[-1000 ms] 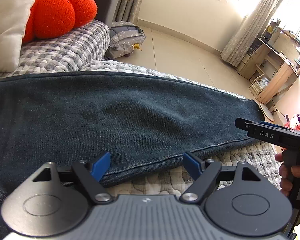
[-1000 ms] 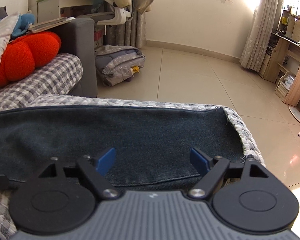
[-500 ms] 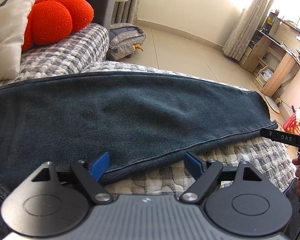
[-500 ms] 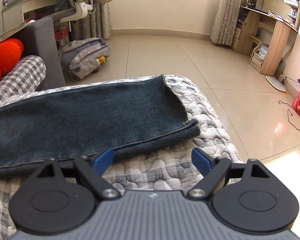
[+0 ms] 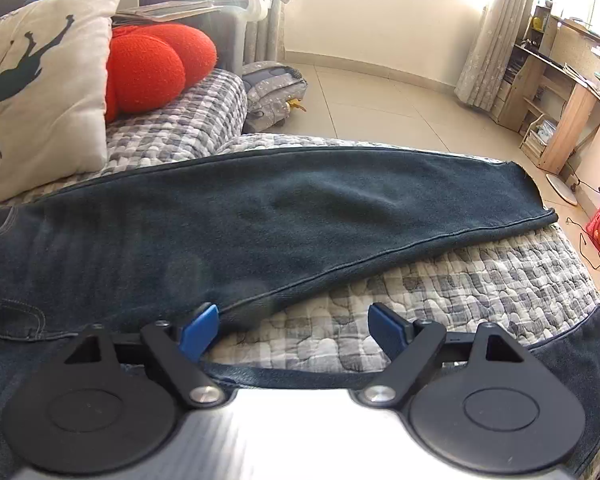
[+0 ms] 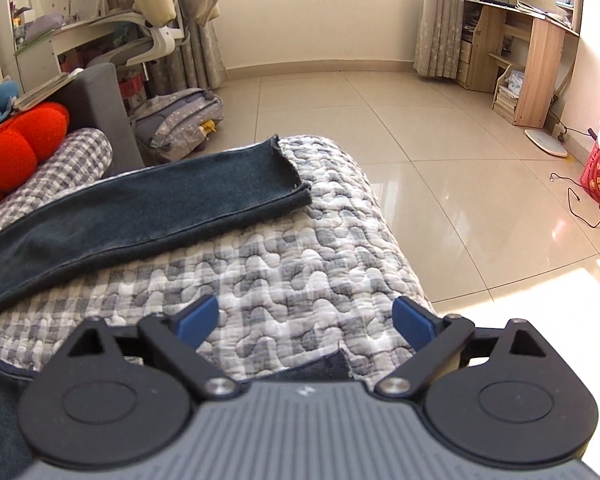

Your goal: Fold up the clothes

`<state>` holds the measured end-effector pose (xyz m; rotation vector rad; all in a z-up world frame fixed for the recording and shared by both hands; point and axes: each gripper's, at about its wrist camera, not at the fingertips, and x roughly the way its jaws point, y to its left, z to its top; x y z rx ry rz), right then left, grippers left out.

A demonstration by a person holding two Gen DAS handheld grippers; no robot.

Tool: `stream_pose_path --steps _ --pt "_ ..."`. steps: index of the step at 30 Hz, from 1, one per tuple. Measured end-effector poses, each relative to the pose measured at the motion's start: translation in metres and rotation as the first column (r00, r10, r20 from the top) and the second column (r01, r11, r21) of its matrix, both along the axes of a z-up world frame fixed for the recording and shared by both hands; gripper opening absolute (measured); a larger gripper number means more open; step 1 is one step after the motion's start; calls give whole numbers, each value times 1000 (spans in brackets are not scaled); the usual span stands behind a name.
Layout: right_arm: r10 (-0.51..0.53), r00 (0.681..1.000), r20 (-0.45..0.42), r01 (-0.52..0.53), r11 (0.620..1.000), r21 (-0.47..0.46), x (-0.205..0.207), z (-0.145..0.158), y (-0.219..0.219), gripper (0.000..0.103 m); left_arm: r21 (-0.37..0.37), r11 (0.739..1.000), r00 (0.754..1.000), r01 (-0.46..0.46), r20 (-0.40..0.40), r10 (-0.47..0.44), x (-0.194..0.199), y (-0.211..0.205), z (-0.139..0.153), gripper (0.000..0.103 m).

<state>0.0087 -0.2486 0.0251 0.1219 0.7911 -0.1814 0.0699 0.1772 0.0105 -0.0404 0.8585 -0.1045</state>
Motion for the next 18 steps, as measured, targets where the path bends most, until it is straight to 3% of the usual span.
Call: stream_pose_path --steps 4,8,11,15,18 --pt "79 997 -19 -79 997 -2 -21 0 10 95 25 996 996 -91 -12 91 -28 43 -4 83" --pt "173 984 -32 -173 985 0 -30 -3 32 95 -32 987 984 -159 -83 156 -42 72 -21 83" --pt "243 969 -53 -243 970 3 -32 -10 51 95 -26 989 981 -148 -130 143 -52 72 -34 83" --pt "306 944 -120 -311 950 -27 -34 -28 59 95 29 998 989 -61 -130 64 -69 63 -39 83" --pt "266 946 -185 -275 961 -29 -31 -38 43 96 30 999 989 -16 -148 20 -77 66 -37 83"
